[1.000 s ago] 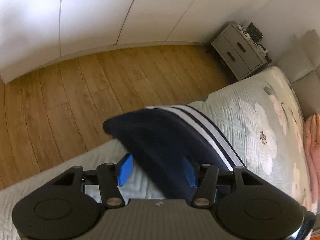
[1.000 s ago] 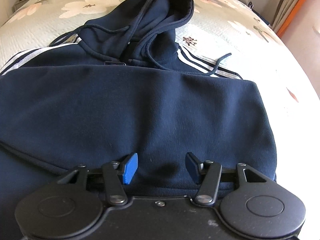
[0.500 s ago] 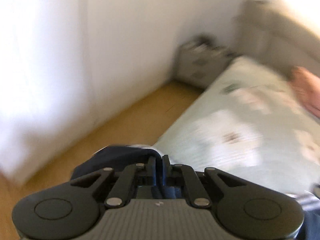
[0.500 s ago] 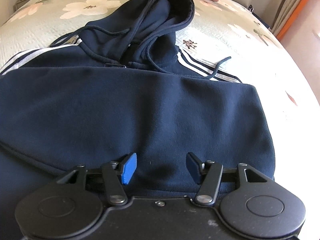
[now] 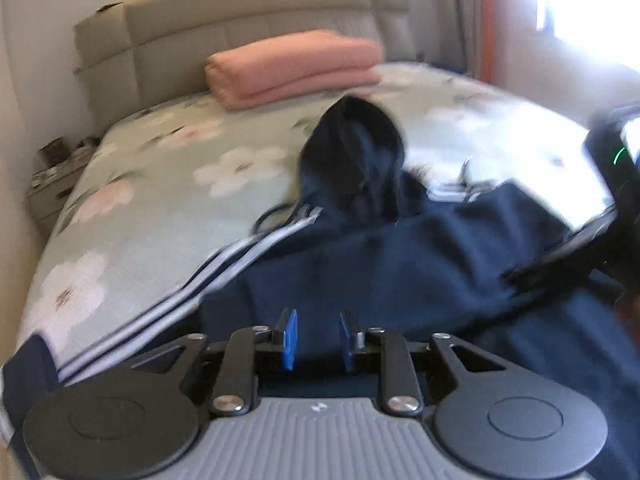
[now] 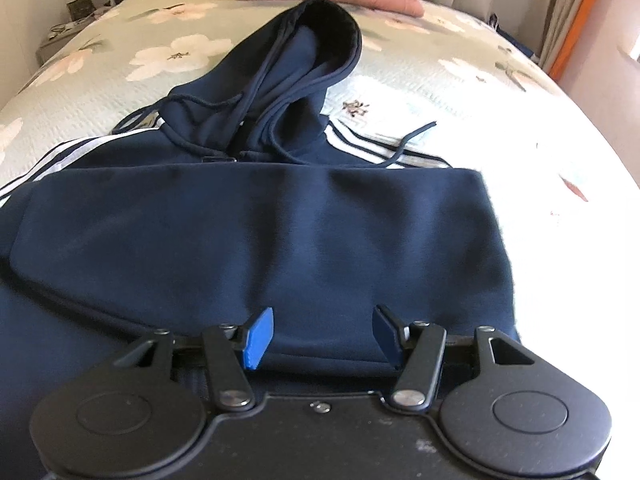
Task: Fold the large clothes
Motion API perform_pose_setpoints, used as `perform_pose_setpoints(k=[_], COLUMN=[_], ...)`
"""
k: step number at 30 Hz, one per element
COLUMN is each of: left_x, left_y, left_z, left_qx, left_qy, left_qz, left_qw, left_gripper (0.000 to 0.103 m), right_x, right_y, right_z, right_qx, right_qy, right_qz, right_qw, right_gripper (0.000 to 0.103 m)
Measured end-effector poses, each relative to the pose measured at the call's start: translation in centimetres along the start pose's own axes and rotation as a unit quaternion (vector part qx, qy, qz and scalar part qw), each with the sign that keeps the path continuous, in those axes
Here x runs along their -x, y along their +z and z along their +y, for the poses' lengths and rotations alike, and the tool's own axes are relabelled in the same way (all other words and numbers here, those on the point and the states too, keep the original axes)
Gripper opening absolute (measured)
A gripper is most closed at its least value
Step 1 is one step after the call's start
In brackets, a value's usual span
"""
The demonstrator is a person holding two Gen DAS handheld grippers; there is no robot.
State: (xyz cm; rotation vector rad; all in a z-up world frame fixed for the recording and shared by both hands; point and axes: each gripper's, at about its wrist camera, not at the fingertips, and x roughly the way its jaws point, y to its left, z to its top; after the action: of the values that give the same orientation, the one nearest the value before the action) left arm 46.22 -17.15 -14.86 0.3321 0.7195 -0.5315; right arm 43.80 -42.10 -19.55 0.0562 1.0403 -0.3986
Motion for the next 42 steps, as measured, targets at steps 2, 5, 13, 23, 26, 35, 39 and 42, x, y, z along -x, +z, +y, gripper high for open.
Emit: perform_pose_setpoints(k=[2,5,13,23,26,35,39,42], left_x=[0.1,0.4,4.4,-0.4,1.8,6.4,4.7,2.1], left_y=[-1.4,-3.3,-10.3,-11.1,-8.1,6.3,11.2,12.3], left_z=[2.9,9.8,25.7,29.5,27.9,19.0,12.6,7.9], left_qx=[0.056,0.171,0.454,0.472,0.434,0.288,0.224,0.181], left_qy=[0.034,0.108,0.193,0.096,0.077,-0.129,-0.267,-0.323], left_qz=[0.037,0.085,0.067,0.068,0.036,-0.047,-0.027,0.000], left_qw=[0.9972,0.9755,0.8673,0.8739,0.8967,0.9478,0.9370,0.9290], left_gripper=[0.031,0.044,0.062,0.008,0.006,0.007,0.013,0.063], right_x=[0.2,-0.4,-1.9,-1.9,-1.7,0.2,1.5,2.2], right_y=[-0.4,-1.0,-1.8,-1.5,-1.6,-2.2,-2.1,-1.9], right_z=[-0.6,-1.1,0.9,1.5,1.2,0.0,-1.3,-2.5], right_qx=[0.008,0.011,0.024,0.034,0.024,0.031,0.029,0.017], right_qy=[-0.002,-0.001,-0.002,-0.009,-0.007,-0.016,-0.019,-0.019], right_qz=[-0.003,0.006,0.027,0.025,0.027,0.012,-0.001,-0.007], right_qw=[1.000,1.000,0.999,0.999,0.999,0.999,0.999,1.000], right_gripper=[0.069,0.069,0.069,0.069,0.069,0.069,0.069,0.069])
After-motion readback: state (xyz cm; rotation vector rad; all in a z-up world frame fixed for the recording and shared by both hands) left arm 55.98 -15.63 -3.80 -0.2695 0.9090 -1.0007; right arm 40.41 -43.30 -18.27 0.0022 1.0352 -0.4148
